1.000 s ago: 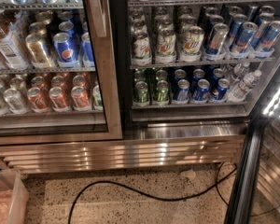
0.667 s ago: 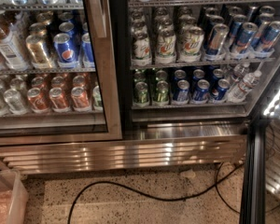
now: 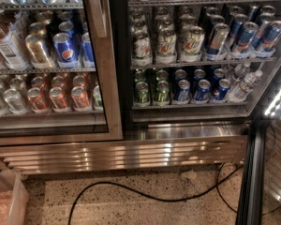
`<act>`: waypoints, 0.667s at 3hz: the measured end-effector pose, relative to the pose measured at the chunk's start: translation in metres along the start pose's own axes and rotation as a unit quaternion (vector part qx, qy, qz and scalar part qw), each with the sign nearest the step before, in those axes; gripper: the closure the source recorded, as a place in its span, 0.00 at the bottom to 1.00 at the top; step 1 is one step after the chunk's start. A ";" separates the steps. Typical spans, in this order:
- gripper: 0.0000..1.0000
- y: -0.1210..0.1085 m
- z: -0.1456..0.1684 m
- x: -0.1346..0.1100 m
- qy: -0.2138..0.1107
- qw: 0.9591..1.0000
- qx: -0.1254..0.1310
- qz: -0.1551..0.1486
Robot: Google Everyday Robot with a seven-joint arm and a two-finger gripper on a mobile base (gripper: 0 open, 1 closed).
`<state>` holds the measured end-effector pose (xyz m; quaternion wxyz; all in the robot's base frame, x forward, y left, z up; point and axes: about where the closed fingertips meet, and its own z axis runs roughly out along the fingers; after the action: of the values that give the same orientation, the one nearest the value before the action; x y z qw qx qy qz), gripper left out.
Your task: Open right fridge door
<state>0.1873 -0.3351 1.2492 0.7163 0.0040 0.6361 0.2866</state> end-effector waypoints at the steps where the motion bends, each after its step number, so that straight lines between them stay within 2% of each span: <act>1: 0.00 0.004 0.014 0.006 -0.009 1.000 -0.007 0.007; 2: 0.00 0.005 0.014 0.005 -0.010 1.000 -0.007 0.006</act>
Offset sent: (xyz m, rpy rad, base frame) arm 0.0197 0.0043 0.0468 -0.0345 -0.1953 -0.1563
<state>0.1981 -0.3239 1.2488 0.7208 0.0056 0.6269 0.2957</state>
